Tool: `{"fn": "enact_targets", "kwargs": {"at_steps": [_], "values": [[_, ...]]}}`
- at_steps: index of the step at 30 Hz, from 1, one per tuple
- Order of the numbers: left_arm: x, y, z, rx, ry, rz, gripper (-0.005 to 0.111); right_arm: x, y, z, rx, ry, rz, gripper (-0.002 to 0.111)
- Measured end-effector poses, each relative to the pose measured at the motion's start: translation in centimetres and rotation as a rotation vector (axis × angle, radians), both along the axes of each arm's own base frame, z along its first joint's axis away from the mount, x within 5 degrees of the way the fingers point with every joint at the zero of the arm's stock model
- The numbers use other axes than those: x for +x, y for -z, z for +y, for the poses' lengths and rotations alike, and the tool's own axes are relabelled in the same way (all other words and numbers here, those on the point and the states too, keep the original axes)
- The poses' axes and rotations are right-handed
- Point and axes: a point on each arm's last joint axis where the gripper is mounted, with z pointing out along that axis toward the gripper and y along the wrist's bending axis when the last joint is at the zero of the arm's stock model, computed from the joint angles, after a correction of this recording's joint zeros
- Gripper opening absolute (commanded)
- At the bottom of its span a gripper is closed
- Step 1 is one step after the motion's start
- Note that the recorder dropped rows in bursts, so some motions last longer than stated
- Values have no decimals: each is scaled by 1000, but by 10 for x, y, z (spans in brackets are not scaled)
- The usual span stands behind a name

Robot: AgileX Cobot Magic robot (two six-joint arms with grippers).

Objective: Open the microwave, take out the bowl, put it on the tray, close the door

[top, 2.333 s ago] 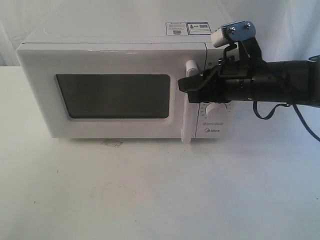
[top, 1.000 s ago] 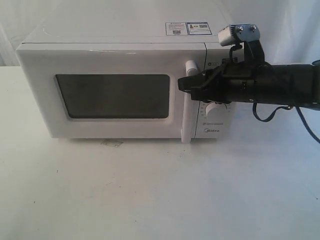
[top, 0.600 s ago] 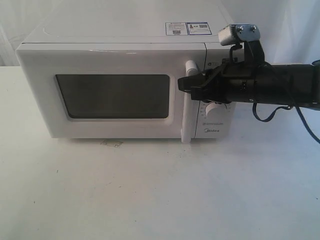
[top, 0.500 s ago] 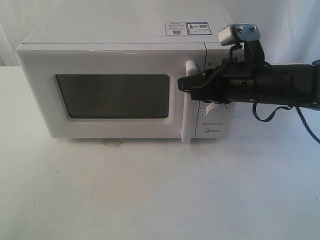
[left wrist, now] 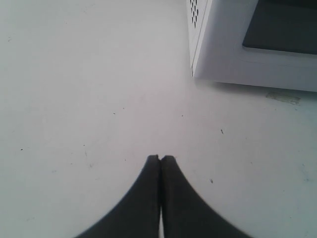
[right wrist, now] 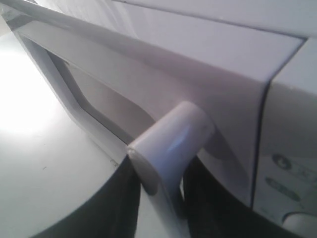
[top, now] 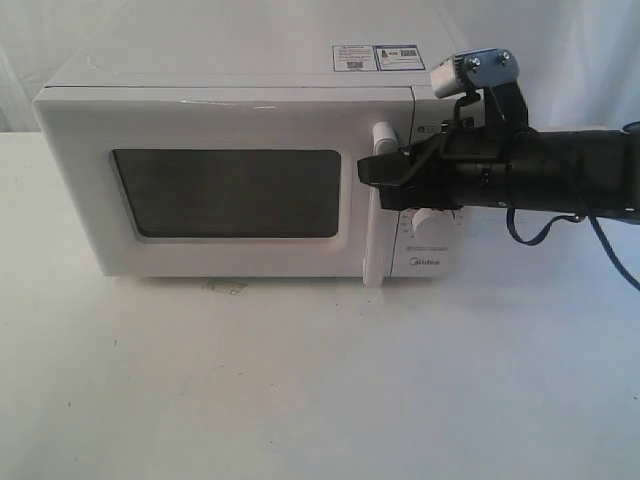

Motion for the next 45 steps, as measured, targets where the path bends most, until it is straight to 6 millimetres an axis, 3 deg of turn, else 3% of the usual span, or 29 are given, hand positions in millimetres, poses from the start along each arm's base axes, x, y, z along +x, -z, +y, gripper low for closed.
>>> {"fn": "enact_targets", "kwargs": {"at_steps": [35, 45], "values": [[0, 0, 0, 0, 0, 0, 0, -6, -4, 5, -86, 40, -29, 0], [0, 0, 0, 0, 0, 0, 0, -19, -4, 3, -120, 67, -31, 0]]}}
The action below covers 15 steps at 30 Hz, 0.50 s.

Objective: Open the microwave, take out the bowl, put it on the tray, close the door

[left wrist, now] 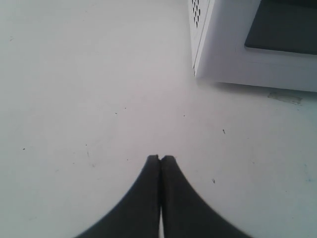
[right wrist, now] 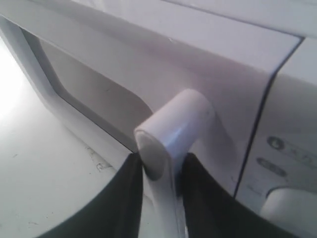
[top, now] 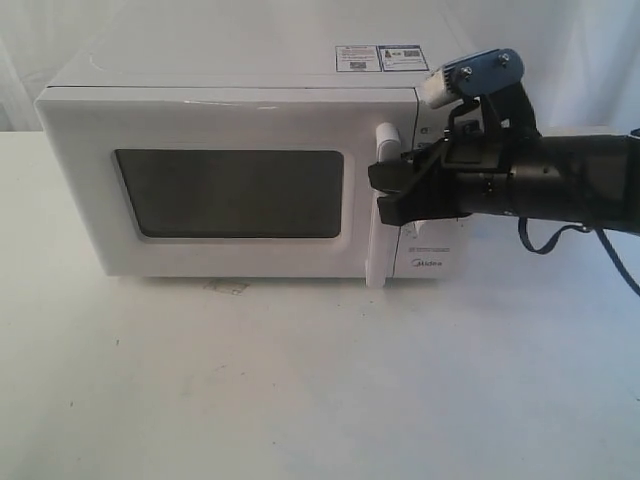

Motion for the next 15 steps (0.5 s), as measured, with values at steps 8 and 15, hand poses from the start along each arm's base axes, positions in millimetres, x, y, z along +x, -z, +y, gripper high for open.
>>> {"fn": "enact_targets", "kwargs": {"at_steps": [8, 15], "values": [[0, 0, 0, 0, 0, 0, 0, -40, -11, 29, 270, -422, -6, 0], [0, 0, 0, 0, 0, 0, 0, -59, -25, 36, 379, -630, -45, 0]]}}
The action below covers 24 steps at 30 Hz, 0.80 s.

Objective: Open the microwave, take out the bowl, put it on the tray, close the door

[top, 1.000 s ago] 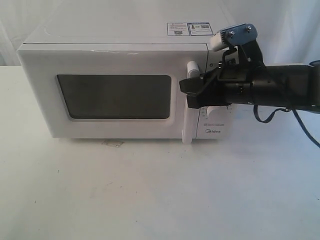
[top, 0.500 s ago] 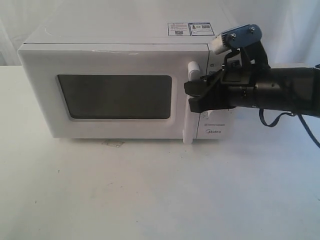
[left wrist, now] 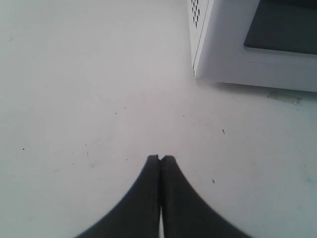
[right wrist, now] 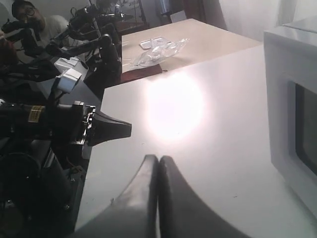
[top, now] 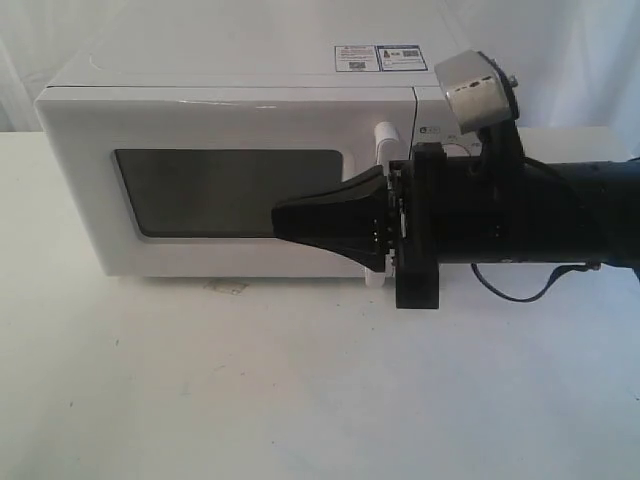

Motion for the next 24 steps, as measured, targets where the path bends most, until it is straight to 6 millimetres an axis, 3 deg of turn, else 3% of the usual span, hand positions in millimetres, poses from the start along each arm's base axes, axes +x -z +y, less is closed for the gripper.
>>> {"fn": "enact_targets", "kwargs": {"at_steps": [5, 10, 12, 24], "values": [[0, 0, 0, 0, 0, 0, 0, 4, 1, -10, -9, 29, -3, 17], [0, 0, 0, 0, 0, 0, 0, 8, 3, -23, -63, 57, -44, 48], [0, 0, 0, 0, 0, 0, 0, 11, 5, -27, -108, 95, -60, 54], [0, 0, 0, 0, 0, 0, 0, 26, 21, -42, -362, 246, -196, 62]]}}
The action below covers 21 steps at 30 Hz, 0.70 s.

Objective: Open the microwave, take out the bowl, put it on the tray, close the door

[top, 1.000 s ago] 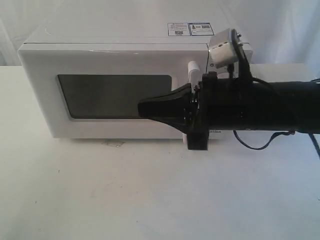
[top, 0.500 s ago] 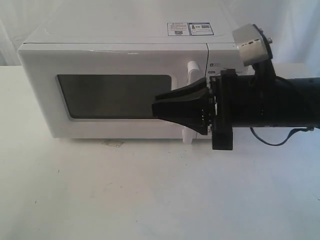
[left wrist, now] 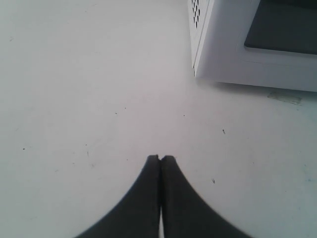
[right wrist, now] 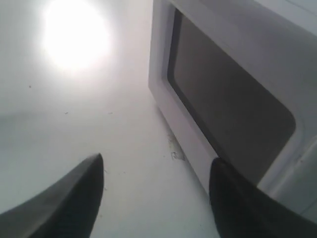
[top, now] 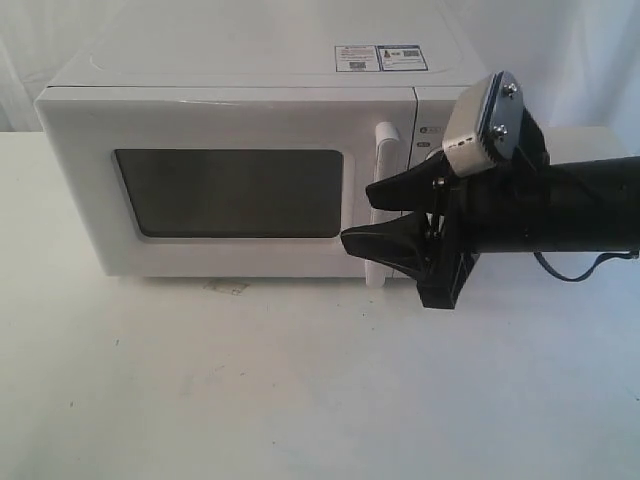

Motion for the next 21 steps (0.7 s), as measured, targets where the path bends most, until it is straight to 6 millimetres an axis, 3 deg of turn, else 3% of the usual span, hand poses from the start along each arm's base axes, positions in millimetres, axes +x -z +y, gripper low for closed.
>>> {"fn": "enact_targets", "kwargs": {"at_steps": [9, 21], "values": [[0, 0, 0, 0, 0, 0, 0, 3, 4, -6, -100, 57, -22, 64], [0, 0, 0, 0, 0, 0, 0, 5, -10, -16, -133, 207, -83, 64]]}}
